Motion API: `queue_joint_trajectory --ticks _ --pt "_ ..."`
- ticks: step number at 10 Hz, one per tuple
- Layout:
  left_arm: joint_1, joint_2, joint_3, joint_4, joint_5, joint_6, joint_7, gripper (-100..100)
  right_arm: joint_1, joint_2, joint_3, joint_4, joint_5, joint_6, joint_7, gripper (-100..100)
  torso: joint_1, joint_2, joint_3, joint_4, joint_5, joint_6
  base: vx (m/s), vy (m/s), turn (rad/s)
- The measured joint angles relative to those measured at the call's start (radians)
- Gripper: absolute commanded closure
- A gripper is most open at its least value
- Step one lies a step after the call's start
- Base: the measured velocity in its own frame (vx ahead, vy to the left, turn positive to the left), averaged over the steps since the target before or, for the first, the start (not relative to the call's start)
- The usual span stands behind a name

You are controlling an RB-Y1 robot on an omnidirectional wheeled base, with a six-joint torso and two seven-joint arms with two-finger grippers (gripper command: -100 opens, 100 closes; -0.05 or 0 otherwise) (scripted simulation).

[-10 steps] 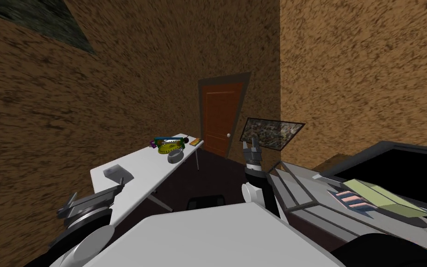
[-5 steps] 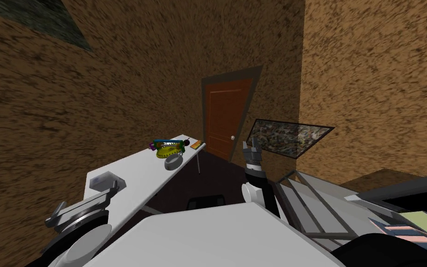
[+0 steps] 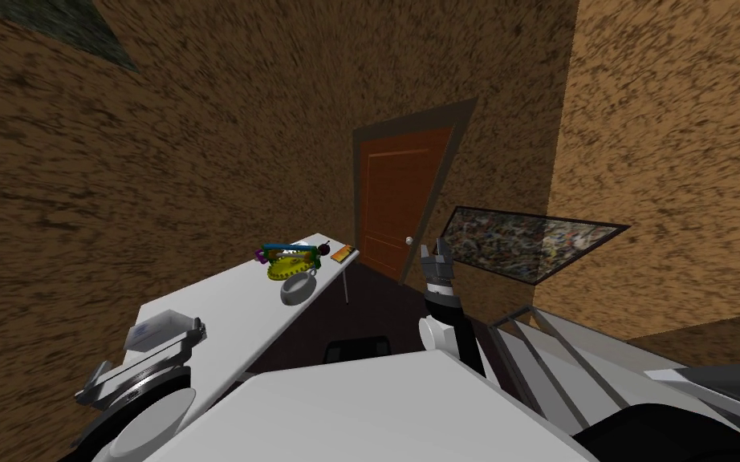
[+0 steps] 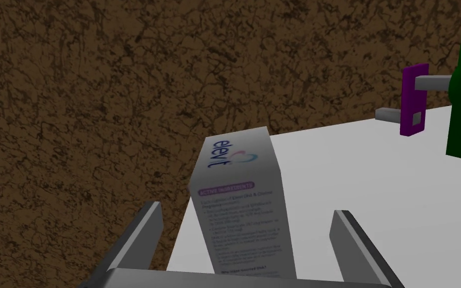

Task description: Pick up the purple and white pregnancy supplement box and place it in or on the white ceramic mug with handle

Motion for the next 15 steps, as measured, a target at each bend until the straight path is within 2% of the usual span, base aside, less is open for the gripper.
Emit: queue_joint_trajectory --ticks 1,2,6,7,8,9,10,13,15 --pt "0.013 0.008 0.005 -0.011 0.009 0.003 0.005 -100 0.0 0.0 0.0 0.0 0.0 0.0 0.0 0 0.002 -0.001 0.0 0.0 0.0 0.0 0.036 0.027 -0.001" --pt "0.014 0.009 0.006 -0.013 0.01 0.004 0.007 100 0.0 0.0 0.0 0.0 0.0 0.0 0.0 0 0.001 0.0 0.0 0.0 0.0 0.0 0.005 0.004 0.002" --pt "0.013 0.009 0.006 -0.013 0.011 0.003 0.009 100 0.0 0.0 0.0 0.0 0.0 0.0 0.0 0 0.0 0.002 0.001 0.0 0.0 0.0 0.0 0.0 0.0" --pt "0.013 0.009 0.006 -0.013 0.011 0.003 0.008 0 0.0 0.0 0.0 0.0 0.0 0.0 0.0 0 0.001 0.002 0.001 0.0 0.001 0.0 0.0 0.0 0.0" --pt "0.013 0.009 0.006 -0.013 0.011 0.003 0.008 100 0.0 0.0 0.0 0.0 0.0 0.0 0.0 0 0.001 0.002 0.001 0.0 0.001 0.0 0.0 0.0 0.0" --pt "0.013 0.009 0.006 -0.013 0.011 0.003 0.008 0 0.0 0.0 0.0 0.0 0.0 0.0 0.0 0 0.001 0.002 0.001 0.0 0.001 0.0 0.0 0.0 0.0" --pt "0.013 0.009 0.006 -0.013 0.011 0.003 0.008 100 0.0 0.0 0.0 0.0 0.0 0.0 0.0 0 0.001 0.002 0.001 0.0 0.001 0.0 -0.043 -0.098 0.016" --pt "0.041 0.051 0.01 -0.037 0.009 -0.021 0.02 100 0.0 0.0 0.0 0.0 0.0 0.0 0.0 0 -0.018 0.008 0.004 0.001 -0.005 -0.002 -0.057 -0.219 0.034" --pt "0.063 0.052 0.032 -0.081 0.019 -0.021 0.003 100 0.0 0.0 0.0 0.0 0.0 0.0 0.0 0 -0.021 0.006 0.004 0.001 -0.007 -0.002 -0.041 -0.247 0.023"
